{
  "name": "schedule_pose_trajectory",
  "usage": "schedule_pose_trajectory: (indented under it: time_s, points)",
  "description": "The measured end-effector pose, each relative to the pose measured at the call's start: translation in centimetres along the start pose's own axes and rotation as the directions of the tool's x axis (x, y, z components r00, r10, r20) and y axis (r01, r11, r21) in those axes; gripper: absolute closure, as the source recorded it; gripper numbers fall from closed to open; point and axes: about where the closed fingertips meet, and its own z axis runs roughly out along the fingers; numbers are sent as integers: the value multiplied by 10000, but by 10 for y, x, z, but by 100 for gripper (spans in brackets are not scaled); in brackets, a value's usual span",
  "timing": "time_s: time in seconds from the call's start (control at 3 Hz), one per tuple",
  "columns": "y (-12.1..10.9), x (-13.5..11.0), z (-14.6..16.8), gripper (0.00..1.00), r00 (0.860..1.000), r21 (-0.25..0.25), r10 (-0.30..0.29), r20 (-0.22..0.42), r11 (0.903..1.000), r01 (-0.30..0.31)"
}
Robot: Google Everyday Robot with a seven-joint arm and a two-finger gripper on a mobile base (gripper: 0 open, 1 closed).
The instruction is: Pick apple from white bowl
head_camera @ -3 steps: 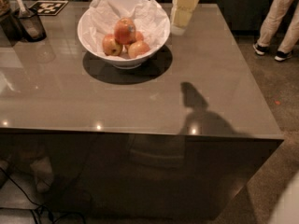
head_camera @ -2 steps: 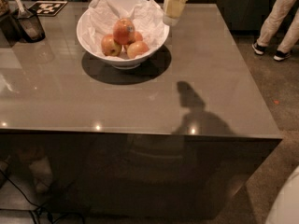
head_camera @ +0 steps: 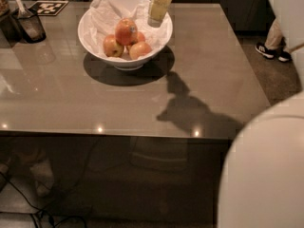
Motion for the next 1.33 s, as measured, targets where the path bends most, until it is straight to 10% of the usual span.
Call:
schedule_pose_trajectory:
  time_s: [0.33, 1.33]
  points:
    - [-45, -21, 48, 0, 9994, 67, 335, 62, 9994, -335]
    - [-63, -30, 100, 0, 9946, 153, 996, 302, 9949, -1001]
